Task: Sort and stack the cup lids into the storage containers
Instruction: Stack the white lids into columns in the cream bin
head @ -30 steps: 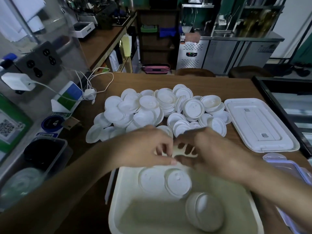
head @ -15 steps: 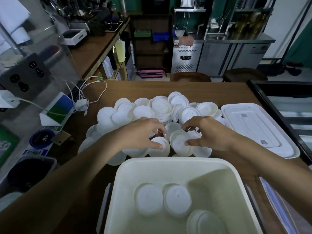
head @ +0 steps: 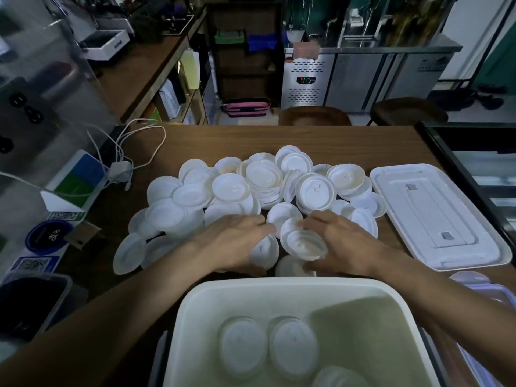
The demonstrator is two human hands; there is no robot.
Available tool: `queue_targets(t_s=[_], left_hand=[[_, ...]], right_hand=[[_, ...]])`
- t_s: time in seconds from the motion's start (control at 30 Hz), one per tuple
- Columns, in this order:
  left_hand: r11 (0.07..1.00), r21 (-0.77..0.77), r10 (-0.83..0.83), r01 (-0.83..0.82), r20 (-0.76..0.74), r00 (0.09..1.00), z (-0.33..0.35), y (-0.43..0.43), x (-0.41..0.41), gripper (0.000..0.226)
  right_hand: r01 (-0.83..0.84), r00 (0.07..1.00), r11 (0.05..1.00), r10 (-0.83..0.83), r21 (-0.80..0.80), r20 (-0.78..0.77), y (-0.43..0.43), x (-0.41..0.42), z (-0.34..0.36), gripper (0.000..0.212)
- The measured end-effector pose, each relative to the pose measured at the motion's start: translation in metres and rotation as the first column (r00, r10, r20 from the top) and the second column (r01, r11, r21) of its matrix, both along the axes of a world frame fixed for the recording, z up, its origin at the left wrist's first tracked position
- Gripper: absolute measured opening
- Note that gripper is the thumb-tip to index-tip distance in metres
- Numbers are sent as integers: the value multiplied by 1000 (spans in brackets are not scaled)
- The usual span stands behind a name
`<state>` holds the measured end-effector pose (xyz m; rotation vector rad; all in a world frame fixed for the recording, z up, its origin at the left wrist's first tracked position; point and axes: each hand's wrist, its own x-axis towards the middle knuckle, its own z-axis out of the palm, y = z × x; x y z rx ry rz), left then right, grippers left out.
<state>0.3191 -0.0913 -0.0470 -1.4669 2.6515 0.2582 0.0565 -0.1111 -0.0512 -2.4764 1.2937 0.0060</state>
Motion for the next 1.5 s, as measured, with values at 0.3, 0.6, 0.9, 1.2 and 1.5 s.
queue_targets(t_s=[0.3, 0.6, 0.9, 1.2, 1.5], left_hand=[[994, 103, 62, -43, -183, 981, 25, 3, 5, 41], [996, -11, 77, -85, -326, 942, 64, 15, 7, 73], [999, -37, -26, 10, -452, 892, 97, 47, -1, 68], [1000, -9, 3, -10, -565, 825, 127, 83, 1, 65], [997, 78, 32, 8, -504, 863, 127, 137, 10, 77]], right_hand=[[57, 982, 994, -73, 94, 175, 2, -1, 11, 91], [64, 971, 998, -61, -4, 231, 0, 4, 38, 94], [21, 911, 999, -34, 36, 411, 21, 14, 74, 99], [-48, 723, 982, -93, 184, 685, 62, 13, 107, 71], [-76, 866, 992, 15, 103, 500, 127, 2, 112, 78]])
